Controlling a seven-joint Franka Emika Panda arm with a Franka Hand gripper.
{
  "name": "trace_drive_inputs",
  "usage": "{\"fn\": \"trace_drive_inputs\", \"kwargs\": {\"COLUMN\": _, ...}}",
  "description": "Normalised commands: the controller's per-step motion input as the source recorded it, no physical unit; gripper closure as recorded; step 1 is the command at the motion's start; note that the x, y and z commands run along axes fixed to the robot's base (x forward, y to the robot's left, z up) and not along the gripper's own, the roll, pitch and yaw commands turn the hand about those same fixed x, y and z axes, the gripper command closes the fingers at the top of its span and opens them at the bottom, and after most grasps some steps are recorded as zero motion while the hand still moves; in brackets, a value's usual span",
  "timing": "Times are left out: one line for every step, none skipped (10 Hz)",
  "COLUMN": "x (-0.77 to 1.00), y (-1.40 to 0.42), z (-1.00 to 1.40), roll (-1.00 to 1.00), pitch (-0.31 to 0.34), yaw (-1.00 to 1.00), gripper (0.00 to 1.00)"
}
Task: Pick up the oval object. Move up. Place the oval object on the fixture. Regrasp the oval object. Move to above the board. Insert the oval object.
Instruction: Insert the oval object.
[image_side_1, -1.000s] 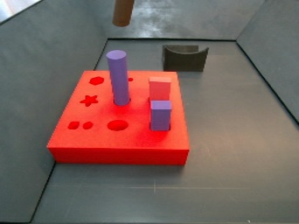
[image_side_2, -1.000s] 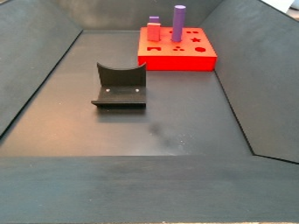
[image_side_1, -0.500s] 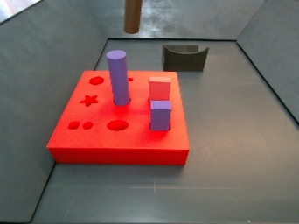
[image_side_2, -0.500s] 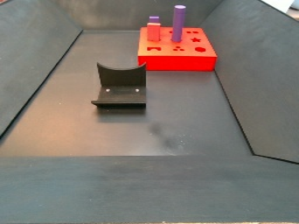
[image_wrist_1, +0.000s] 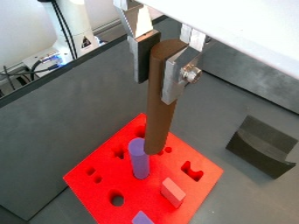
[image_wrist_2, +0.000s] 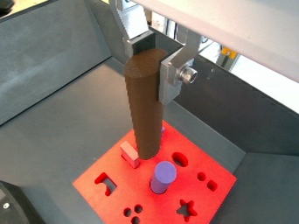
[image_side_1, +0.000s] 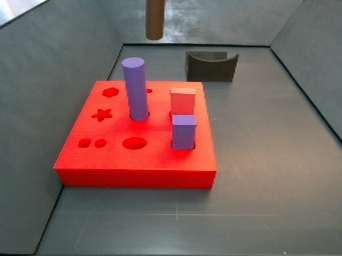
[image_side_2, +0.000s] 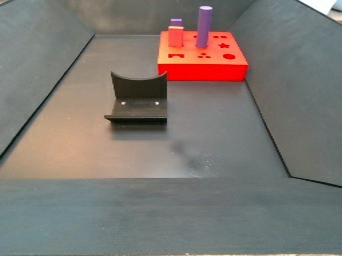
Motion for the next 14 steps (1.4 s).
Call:
{"fn": "trace_drive_inputs", "kwargs": {"x": -0.21, "y": -0.35, "z": -0.09, "roll": 0.00, "pitch": 0.000, "yaw": -0.62, "gripper": 1.00}}
{"fn": "trace_drive_inputs", "kwargs": {"x": 0.00, "y": -0.23, "z": -0.12, "roll": 0.00, "pitch": 0.000, "yaw": -0.93, "gripper": 1.00}}
{"fn": "trace_drive_inputs", "kwargs": {"x": 0.00, "y": -0.21, "z": -0.15, "roll": 0.00, "pitch": 0.000, "yaw": -0.95, "gripper": 1.00}}
{"fn": "trace_drive_inputs", "kwargs": {"x": 0.00, "y": -0.19, "z": -0.21, "roll": 0.00, "pitch": 0.000, "yaw": -0.96, "gripper": 1.00}}
{"fn": "trace_drive_inputs", "kwargs": {"x": 0.00, "y": -0.17, "z": -0.24, "roll": 0.00, "pitch": -0.026, "yaw": -0.97, "gripper": 1.00}}
{"fn": "trace_drive_inputs", "kwargs": {"x": 0.00, "y": -0.09, "z": -0.28, "roll": -0.01, "pitch": -0.041, "yaw": -1.00, "gripper": 1.00}}
{"fn": "trace_drive_inputs", "kwargs": {"x": 0.00, "y": -0.02, "z": -0.33, "roll": -0.03, "pitch": -0.066, "yaw": -1.00, "gripper": 1.00}}
{"fn": "trace_drive_inputs", "kwargs": {"x": 0.00, "y": -0.02, "z": -0.33, "roll": -0.03, "pitch": -0.074, "yaw": -1.00, "gripper": 1.00}}
{"fn": "trace_drive_inputs", "kwargs": {"x": 0.00, "y": -0.03, "z": -0.35, "roll": -0.07, "pitch": -0.164, "yaw": -1.00, "gripper": 1.00}}
{"fn": "trace_drive_inputs", "kwargs": {"x": -0.05, "y": -0.07, "z": -0.23, "roll": -0.20, "pitch": -0.300, "yaw": -0.89, "gripper": 1.00}}
{"fn": "trace_drive_inputs", "kwargs": {"x": -0.07, "y": -0.07, "z": -0.22, "roll": -0.24, "pitch": -0.324, "yaw": -0.86, "gripper": 1.00}}
{"fn": "trace_drive_inputs", "kwargs": {"x": -0.07, "y": -0.07, "z": -0.22, "roll": -0.23, "pitch": -0.324, "yaw": -0.87, "gripper": 1.00}}
{"fn": "trace_drive_inputs", "kwargs": {"x": -0.07, "y": -0.07, "z": -0.23, "roll": -0.22, "pitch": -0.316, "yaw": -0.87, "gripper": 1.00}}
{"fn": "trace_drive_inputs", "kwargs": {"x": -0.03, "y": -0.08, "z": -0.24, "roll": -0.15, "pitch": -0.233, "yaw": -0.94, "gripper": 1.00}}
